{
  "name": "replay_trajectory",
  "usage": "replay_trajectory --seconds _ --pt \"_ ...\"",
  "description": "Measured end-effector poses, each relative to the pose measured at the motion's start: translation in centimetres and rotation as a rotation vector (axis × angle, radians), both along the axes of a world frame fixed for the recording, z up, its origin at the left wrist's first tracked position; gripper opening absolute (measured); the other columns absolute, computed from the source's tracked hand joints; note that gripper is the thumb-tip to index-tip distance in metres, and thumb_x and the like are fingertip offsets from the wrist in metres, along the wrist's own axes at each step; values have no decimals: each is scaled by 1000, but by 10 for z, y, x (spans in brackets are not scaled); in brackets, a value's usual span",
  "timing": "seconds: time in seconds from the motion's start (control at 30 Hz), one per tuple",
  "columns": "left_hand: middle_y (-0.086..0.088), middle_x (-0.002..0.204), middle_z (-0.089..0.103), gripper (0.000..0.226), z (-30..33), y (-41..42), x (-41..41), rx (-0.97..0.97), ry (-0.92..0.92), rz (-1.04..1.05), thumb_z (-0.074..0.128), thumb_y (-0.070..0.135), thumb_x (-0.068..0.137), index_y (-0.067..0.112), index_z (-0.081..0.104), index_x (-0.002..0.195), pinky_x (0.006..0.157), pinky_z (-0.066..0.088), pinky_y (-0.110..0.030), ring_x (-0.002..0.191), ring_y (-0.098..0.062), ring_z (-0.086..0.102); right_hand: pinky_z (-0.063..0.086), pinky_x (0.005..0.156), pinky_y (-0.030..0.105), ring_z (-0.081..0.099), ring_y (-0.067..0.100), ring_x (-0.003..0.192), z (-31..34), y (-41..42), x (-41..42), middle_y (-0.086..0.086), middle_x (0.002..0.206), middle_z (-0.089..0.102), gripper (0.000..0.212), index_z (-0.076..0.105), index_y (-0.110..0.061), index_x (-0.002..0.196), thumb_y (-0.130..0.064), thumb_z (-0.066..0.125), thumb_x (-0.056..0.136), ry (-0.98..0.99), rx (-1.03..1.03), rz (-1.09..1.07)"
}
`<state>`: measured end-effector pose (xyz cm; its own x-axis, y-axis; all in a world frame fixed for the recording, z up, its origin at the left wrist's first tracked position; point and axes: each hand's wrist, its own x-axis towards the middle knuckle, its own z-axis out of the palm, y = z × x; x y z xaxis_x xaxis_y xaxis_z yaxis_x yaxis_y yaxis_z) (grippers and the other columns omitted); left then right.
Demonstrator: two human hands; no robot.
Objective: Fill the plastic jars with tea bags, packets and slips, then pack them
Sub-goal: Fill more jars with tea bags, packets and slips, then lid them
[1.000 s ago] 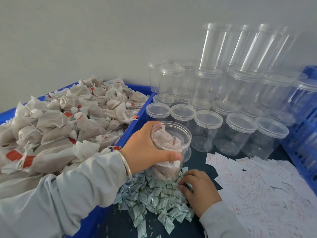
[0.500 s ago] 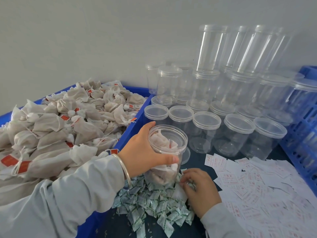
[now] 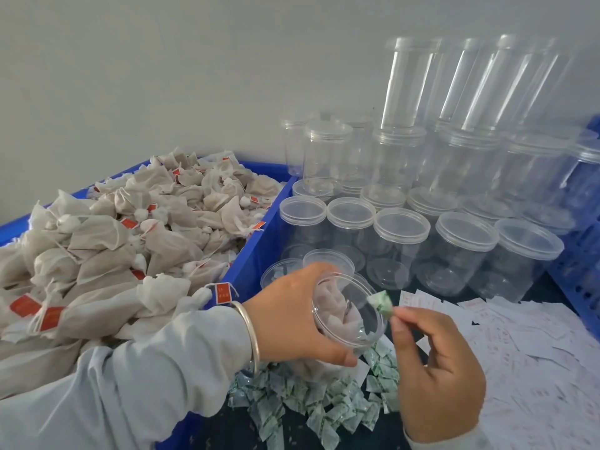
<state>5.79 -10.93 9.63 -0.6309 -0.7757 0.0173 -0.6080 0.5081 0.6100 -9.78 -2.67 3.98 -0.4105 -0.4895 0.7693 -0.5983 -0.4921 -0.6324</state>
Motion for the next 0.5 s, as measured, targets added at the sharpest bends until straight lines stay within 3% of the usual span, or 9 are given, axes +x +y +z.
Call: replay_trajectory --seconds 0.07,0.17,0.33,0.43,0.5 --pt "22 122 49 107 -1 0 0 -13 -13 -19 73 68 44 35 30 136 97 41 -21 111 2 48 49 72 20 59 3 86 -2 1 4 -27 96 60 15 64 -34 90 -23 54 87 93 38 47" --pt "21 121 49 106 -1 0 0 -26 -30 -34 78 61 48 33 30 138 95 41 -19 109 1 49 42 81 12 52 0 95 -2 1 5 -33 97 59 20 63 -35 93 -23 48 87 178 103 81" --pt "19 123 49 103 -1 0 -1 -20 -15 -36 82 57 50 31 33 137 98 43 -25 112 -1 49 37 88 14 49 8 96 -4 2 4 -14 89 65 30 74 -18 84 -21 45 87 274 105 110" --pt "21 123 49 102 0 -1 0 -24 -1 -11 80 60 47 34 33 135 96 41 -19 111 3 48 38 89 14 53 6 97 0 2 -2 -11 94 64 26 70 -19 90 -19 44 88 232 73 126" --pt "24 115 52 93 2 -1 1 -7 45 17 79 61 46 42 35 126 87 39 -9 105 10 49 35 92 10 52 0 97 4 -1 -16 -12 97 61 22 67 -19 93 -21 45 88 210 96 48"
